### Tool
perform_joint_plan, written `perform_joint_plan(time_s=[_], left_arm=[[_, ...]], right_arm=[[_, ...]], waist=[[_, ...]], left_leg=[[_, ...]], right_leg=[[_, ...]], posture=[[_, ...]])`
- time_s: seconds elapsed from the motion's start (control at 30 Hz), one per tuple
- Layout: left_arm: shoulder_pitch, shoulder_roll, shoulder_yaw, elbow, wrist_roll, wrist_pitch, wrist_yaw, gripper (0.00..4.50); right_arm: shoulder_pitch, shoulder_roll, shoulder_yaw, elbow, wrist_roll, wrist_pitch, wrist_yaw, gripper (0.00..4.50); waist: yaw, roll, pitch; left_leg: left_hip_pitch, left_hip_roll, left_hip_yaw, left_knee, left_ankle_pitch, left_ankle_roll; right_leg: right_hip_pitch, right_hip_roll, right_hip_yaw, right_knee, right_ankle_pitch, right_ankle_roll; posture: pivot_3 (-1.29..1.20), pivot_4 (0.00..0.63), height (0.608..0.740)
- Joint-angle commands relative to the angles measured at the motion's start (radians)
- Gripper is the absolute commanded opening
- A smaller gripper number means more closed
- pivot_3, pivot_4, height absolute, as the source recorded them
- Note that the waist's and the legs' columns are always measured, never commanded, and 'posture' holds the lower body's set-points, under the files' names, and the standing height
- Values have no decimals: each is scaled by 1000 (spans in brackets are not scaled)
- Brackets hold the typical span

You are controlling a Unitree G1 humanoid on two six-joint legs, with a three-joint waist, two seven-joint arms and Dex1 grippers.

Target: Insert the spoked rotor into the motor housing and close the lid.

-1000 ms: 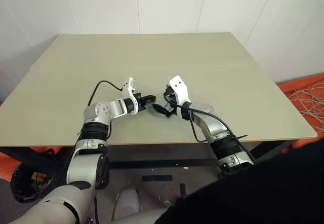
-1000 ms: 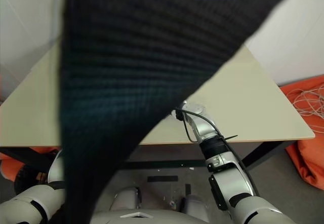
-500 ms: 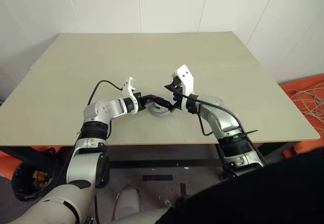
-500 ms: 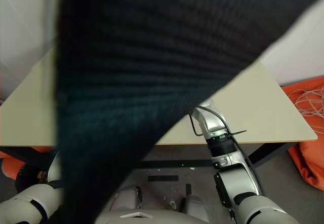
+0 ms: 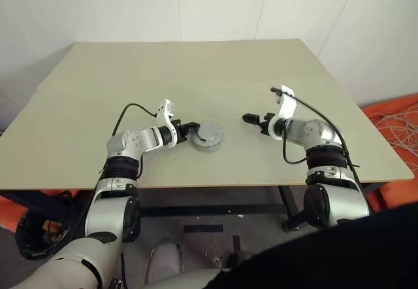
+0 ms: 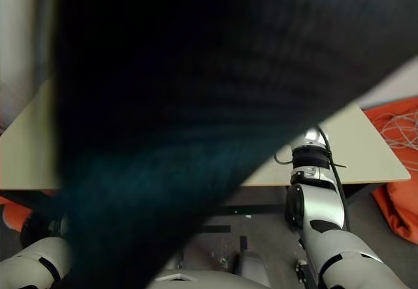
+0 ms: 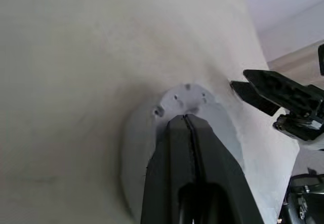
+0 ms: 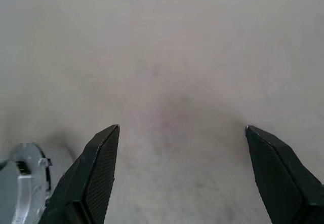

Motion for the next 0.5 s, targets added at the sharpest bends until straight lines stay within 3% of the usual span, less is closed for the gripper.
perform_joint_plan(time_s=[0.03,0.2,0.5], left_arm=[[15,-3,-21,29,28,11,11,0],[15,-4,-23,30,31,5,9,0],[20,-3,-24,26,35,-2,7,0]], right_arm=[[6,-3,-9,-72,80,155,47,4464],[44,15,7,-193,141,276,93,4464],[65,90,-25,-254,196,331,81,4464]], waist=[[0,0,0],[3,0,0],[6,0,0]], left_leg=[[0,0,0,0,0,0],[-1,0,0,0,0,1],[-1,0,0,1,0,0]], right_leg=[[0,0,0,0,0,0],[0,0,-1,0,0,1],[0,0,-1,0,-1,-2]], posture=[[0,0,740],[0,0,740],[0,0,740]])
